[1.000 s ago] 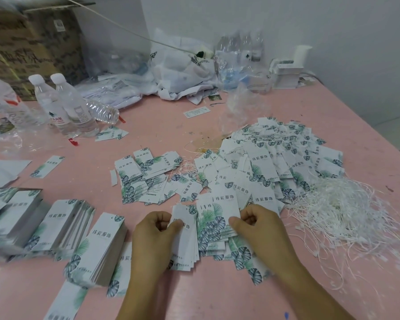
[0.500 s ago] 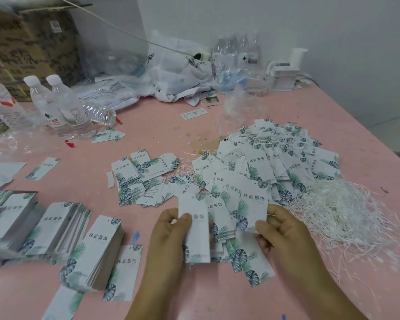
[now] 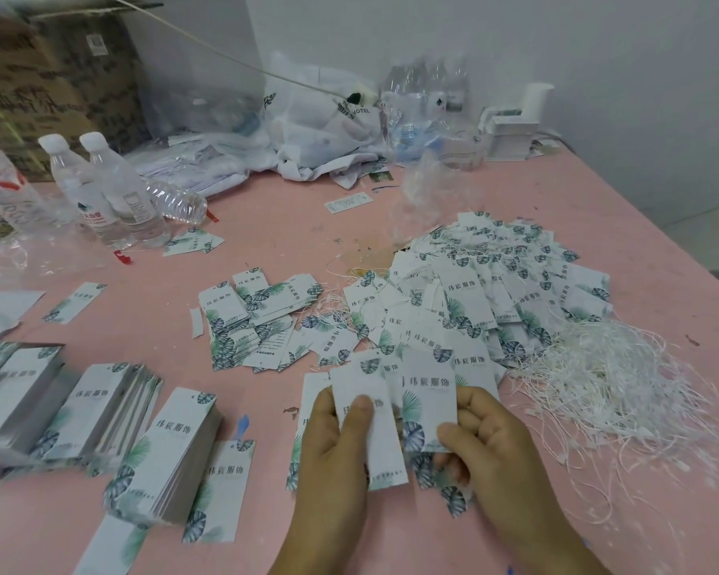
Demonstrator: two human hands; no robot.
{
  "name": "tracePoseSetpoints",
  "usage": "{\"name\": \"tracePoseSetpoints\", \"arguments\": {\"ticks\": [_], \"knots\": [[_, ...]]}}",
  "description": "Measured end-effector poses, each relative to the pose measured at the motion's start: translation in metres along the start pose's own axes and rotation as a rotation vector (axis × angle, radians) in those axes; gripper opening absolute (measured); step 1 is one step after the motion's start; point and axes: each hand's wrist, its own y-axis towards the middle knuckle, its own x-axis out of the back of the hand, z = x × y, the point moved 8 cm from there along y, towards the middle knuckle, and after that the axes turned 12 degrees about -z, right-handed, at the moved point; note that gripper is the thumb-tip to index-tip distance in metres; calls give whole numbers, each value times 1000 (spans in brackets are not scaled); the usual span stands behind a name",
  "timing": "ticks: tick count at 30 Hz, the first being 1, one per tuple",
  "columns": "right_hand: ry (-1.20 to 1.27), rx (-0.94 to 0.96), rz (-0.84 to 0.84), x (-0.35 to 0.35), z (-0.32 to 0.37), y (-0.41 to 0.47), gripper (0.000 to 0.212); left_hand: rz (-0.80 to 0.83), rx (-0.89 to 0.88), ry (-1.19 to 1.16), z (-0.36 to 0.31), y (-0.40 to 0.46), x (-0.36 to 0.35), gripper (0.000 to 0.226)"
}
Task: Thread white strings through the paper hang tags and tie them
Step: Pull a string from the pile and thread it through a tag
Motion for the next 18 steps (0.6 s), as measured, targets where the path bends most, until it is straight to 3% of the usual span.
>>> {"name": "tracePoseSetpoints", "arguments": {"ticks": [3,10,13,18], "knots": [[-41,16,-14,4,0,-1,42,-5,36,-33,0,1,2,28],[30,50,127,-19,7,-13,28,69,-132,143,-11,-14,-12,17],[45,41,178,-23,5,-17,26,88,-147,200,-12,-16,-15,24],[85,-6,283,-29,0,-18,29,154,135,-93,-1,-14,-20,39]]}}
